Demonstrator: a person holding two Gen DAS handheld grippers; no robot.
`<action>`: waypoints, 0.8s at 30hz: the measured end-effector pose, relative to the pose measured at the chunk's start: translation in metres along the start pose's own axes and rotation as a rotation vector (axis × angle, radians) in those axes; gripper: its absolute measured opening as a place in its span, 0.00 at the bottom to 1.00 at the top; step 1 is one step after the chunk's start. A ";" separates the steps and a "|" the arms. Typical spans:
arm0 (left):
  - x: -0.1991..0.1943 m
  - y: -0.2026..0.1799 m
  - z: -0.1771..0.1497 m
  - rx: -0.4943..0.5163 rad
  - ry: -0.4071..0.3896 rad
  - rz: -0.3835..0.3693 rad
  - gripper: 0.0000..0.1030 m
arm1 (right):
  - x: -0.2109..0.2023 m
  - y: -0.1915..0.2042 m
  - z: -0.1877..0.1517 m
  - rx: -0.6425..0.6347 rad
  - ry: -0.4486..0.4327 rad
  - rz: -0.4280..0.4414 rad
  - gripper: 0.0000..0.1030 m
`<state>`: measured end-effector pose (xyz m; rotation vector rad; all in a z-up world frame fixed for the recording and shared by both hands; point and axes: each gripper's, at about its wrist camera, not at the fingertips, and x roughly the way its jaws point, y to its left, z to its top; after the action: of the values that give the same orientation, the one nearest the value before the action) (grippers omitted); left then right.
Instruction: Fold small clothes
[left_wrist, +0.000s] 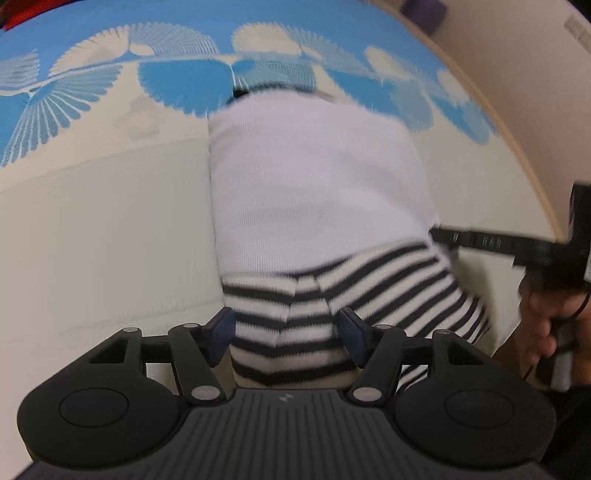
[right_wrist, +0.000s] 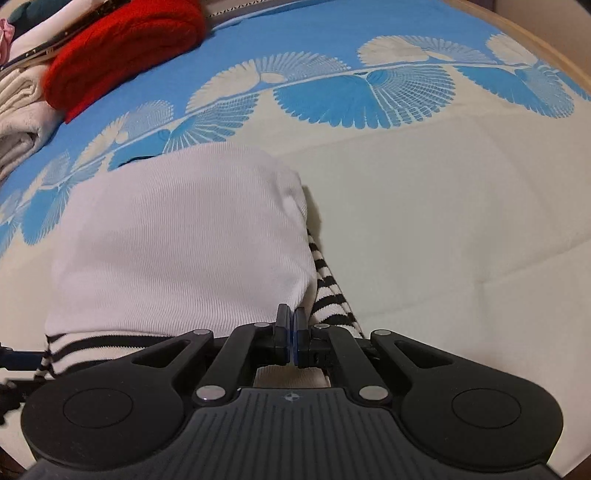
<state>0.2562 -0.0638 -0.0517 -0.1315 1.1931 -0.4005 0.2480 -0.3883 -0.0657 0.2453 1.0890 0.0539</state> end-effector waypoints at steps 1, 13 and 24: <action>-0.005 0.001 0.002 -0.026 -0.020 -0.006 0.65 | 0.001 -0.002 0.002 0.013 0.001 0.005 0.02; 0.017 0.064 0.019 -0.500 -0.130 -0.160 0.81 | -0.010 -0.038 0.007 0.278 -0.033 0.217 0.67; 0.073 0.077 0.033 -0.605 -0.147 -0.321 0.90 | 0.017 -0.027 -0.003 0.168 0.087 0.214 0.28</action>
<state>0.3268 -0.0236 -0.1270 -0.8692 1.1173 -0.2911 0.2513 -0.4109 -0.0881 0.5140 1.1521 0.1660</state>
